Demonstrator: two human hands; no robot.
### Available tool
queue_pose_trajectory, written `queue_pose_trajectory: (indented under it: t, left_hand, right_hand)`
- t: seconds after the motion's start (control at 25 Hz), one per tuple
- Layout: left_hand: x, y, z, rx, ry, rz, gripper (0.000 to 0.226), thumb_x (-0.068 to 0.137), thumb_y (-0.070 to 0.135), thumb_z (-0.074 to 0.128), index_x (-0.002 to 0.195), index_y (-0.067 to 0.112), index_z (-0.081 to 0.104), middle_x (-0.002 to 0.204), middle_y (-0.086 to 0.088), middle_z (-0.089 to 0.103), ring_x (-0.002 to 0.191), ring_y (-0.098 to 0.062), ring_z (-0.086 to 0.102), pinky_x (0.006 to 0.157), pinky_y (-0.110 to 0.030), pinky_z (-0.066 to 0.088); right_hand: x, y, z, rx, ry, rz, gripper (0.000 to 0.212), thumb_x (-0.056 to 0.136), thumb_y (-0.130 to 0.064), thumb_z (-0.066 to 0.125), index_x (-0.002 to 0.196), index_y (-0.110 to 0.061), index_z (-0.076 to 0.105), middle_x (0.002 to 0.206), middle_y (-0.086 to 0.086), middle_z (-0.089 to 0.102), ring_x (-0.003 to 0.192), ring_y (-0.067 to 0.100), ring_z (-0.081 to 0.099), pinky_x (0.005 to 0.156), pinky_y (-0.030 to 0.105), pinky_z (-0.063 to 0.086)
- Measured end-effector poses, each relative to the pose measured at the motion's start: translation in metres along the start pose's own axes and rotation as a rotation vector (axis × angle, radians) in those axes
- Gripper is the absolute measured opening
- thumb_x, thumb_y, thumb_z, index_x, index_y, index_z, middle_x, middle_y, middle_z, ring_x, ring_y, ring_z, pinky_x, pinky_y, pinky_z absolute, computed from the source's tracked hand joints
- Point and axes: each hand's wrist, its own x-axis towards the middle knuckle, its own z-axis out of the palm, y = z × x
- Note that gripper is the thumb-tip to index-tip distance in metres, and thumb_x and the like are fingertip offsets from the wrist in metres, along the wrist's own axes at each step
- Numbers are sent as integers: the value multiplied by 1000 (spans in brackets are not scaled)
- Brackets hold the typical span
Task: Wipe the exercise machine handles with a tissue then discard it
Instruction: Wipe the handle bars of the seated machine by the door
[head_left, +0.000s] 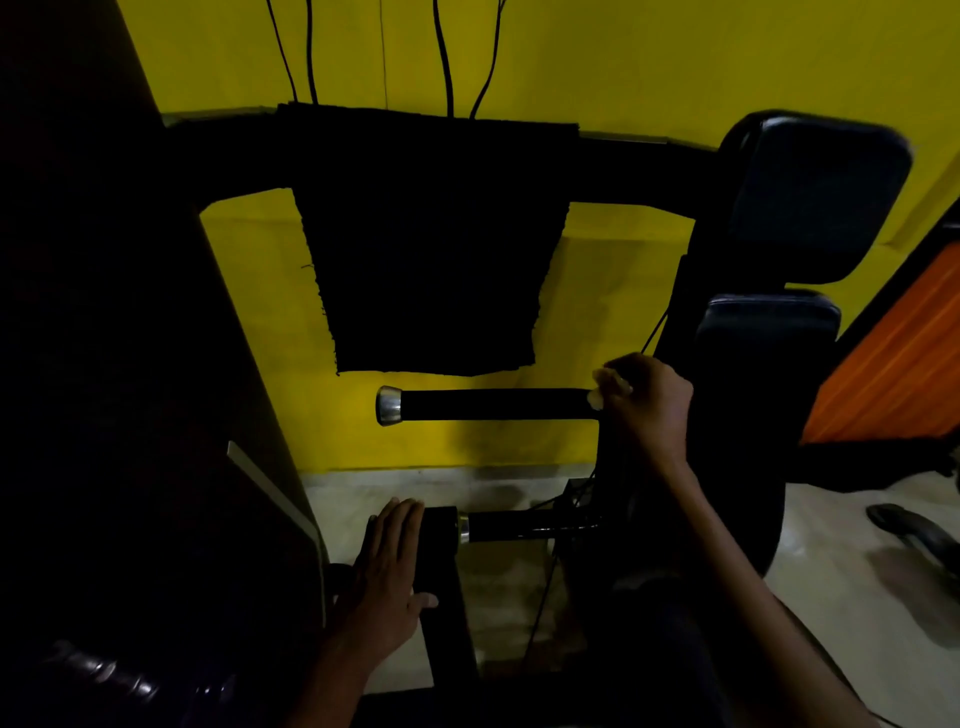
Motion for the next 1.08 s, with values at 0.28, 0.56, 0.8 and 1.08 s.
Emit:
queue_pose_trajectory:
  t: [0.28, 0.56, 0.8, 1.08]
  left_hand:
    - [0, 4, -2, -11, 17, -3, 115, 67, 43, 79, 149, 19, 2, 153, 8, 5, 140, -7, -12, 116, -28, -7]
    - [1, 0, -2, -6, 54, 40, 124, 46, 44, 90, 145, 11, 23, 146, -6, 36, 138, -21, 19, 112, -42, 28]
    - [-2, -6, 3, -109, 55, 18, 95, 79, 71, 44, 151, 20, 9, 157, -3, 14, 146, -24, 6, 116, -41, 16]
    - [-9, -8, 16, -51, -21, -121, 91, 80, 69, 23, 149, 23, -15, 160, -11, 3, 147, -29, 1, 111, -25, -1]
  right_hand:
    - [-57, 10, 32, -25, 246, 38, 15, 80, -4, 68, 91, 2, 60, 92, 18, 58, 77, 30, 56, 63, 26, 36]
    - [-77, -19, 75, 156, 253, -15, 13, 80, -3, 67, 84, -3, 55, 87, 12, 55, 72, 22, 53, 56, 31, 47]
    - [-93, -49, 106, 235, 153, -128, 20, 74, 9, 66, 82, -4, 53, 85, 10, 52, 68, 19, 49, 51, 40, 52]
    - [-109, -96, 143, 206, 37, -273, 22, 66, 10, 66, 76, -3, 52, 76, 11, 53, 58, 22, 46, 57, 19, 24]
